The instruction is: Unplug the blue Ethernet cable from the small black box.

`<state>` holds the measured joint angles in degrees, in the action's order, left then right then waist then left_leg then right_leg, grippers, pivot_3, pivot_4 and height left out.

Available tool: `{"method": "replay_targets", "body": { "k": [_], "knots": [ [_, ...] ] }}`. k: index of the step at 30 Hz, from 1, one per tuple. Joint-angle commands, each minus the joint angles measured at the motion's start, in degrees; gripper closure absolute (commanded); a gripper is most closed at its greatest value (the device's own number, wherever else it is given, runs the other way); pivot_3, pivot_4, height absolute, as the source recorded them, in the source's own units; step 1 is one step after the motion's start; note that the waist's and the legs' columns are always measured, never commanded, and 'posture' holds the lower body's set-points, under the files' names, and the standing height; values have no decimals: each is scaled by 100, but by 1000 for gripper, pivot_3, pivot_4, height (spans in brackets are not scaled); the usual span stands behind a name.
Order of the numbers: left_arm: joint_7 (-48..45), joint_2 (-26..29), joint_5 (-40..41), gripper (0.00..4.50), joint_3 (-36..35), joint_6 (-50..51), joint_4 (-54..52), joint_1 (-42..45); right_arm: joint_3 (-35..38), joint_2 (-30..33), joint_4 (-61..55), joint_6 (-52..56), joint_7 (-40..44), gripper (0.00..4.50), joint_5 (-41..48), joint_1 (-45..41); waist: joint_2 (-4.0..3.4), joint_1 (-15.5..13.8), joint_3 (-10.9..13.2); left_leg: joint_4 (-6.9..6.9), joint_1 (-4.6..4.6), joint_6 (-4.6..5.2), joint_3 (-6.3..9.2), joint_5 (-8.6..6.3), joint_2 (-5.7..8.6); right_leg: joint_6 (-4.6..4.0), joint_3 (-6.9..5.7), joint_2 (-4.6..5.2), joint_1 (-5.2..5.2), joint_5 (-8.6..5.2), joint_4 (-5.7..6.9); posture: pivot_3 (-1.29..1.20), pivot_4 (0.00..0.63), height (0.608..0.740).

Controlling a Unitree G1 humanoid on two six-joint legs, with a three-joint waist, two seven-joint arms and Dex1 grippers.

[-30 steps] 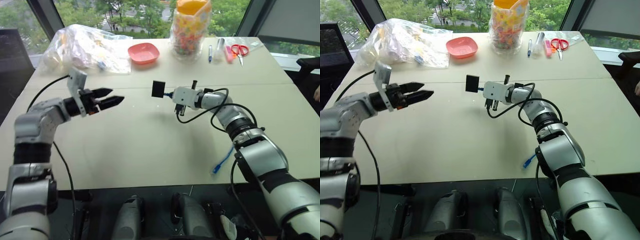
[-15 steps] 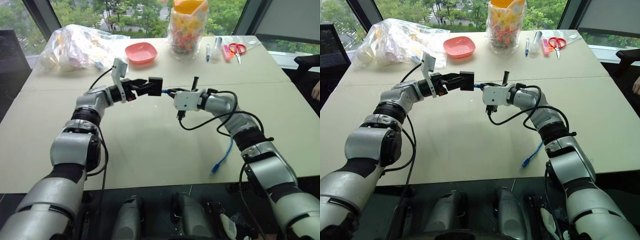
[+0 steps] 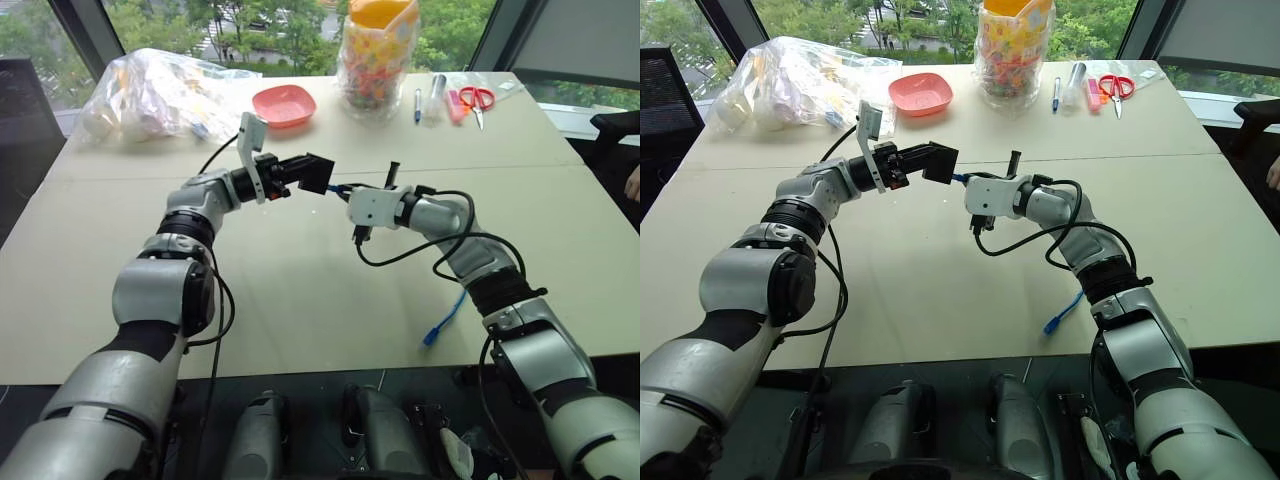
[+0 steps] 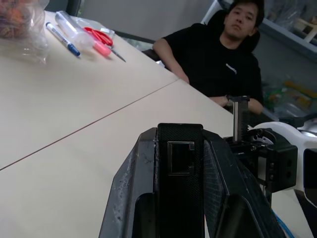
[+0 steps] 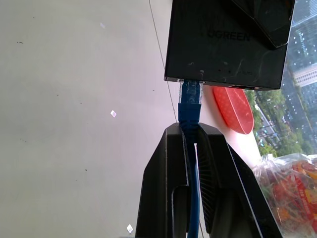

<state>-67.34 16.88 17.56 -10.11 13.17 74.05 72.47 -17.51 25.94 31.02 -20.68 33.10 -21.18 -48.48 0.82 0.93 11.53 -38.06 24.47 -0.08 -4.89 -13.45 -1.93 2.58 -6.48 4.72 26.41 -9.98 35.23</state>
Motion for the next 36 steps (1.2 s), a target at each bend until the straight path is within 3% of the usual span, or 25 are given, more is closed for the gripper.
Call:
{"method": "replay_targets", "body": {
  "k": [1,2,5,9,14,19,26,36],
  "knots": [
    [209,105,-50,3992,-160,-37,-99,11,242,-93,-497,109,44,4500,394,85,0,0,0,0,0,0,0,0,0,0,0,0,0,0,0,0,150,740],
    [237,103,-33,3992,-199,-28,-101,-4,286,-118,-553,181,75,4500,492,149,0,0,0,0,0,0,0,0,0,0,0,0,0,0,1,0,150,740],
    [174,120,75,3992,-335,58,-164,-151,476,27,-1192,746,359,3366,823,753,0,-5,0,-1,-1,0,1,0,0,-1,0,0,-3,0,1,0,150,740],
    [30,134,112,3992,-411,201,-323,-318,877,104,-2447,1922,295,1357,1089,1669,1,-34,0,-2,1,3,4,-2,0,-1,-1,2,-3,0,1,0,150,740],
    [-160,104,521,3992,-768,832,-534,-331,2273,-1661,-4386,4678,-569,1357,4075,2367,3,11,-1,-8,-1,3,26,-2,-7,-14,-1,-2,-1,9,8,0,150,740],
    [-570,-10,1445,3992,-1325,2360,-1057,-286,2829,-2745,-4914,6238,-1083,1357,6300,2576,4,-13,-1,-13,-9,0,38,0,-24,-18,-4,-6,-8,11,18,0,150,740],
    [-465,-212,1913,3992,-1392,3252,-1980,-677,3072,-3288,-4670,6144,-1747,1357,6949,2474,3,-17,-2,-14,-5,1,33,-1,-28,-17,-2,-3,-8,11,10,0,150,740],
    [-153,-365,2242,3992,-1278,3771,-2940,-1162,3037,-3137,-4469,5811,-1703,1357,7171,2271,3,-10,-2,-12,-6,1,35,-1,-15,-17,-1,-7,-6,10,11,0,150,740]
  ]
}}
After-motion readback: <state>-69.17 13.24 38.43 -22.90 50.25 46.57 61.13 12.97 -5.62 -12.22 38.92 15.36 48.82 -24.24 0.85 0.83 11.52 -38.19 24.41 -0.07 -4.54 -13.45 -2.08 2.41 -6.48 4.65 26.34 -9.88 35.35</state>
